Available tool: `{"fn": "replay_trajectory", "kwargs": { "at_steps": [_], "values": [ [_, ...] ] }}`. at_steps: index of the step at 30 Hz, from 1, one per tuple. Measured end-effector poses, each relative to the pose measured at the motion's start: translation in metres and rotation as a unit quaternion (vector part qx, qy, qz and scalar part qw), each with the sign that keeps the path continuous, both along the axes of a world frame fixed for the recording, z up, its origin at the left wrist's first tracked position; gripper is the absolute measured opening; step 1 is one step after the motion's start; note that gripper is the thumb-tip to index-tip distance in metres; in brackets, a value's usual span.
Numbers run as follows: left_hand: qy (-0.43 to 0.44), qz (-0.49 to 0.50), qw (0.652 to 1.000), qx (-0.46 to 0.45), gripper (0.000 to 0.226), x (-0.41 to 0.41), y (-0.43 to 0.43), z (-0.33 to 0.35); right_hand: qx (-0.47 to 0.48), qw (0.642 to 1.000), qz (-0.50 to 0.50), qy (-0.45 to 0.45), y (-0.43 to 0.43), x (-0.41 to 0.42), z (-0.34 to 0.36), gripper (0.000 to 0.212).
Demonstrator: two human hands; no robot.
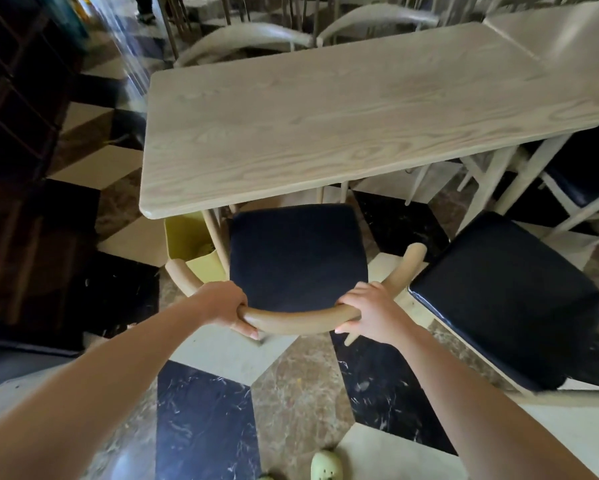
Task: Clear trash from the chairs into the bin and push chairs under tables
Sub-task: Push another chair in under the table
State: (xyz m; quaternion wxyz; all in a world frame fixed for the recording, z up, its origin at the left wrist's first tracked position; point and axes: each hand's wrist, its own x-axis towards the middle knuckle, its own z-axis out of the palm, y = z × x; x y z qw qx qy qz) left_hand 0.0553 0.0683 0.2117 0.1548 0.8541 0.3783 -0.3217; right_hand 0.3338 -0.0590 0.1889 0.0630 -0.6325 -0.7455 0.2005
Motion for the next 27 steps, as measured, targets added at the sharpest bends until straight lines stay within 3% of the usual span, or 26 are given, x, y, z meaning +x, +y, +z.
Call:
{"fn": "replay_trajectory", "kwargs": {
  "at_steps": [7,14,27],
  "values": [
    [-0.01,0.023,1.0,0.01,0.073,0.002,0.022,-0.005,-0.021,0.999,0.023,-0.008,0.038,0.01,0.003,0.047],
    [-0.03,0.055,0.997,0.035,0.059,0.011,0.04,-0.003,-0.031,0.999,0.028,-0.009,0.071,0.022,0.009,0.042],
    [-0.033,0.064,0.997,0.04,0.07,0.015,0.079,-0.002,-0.041,0.998,0.042,-0.017,0.113,0.028,0.02,0.043]
  ]
}}
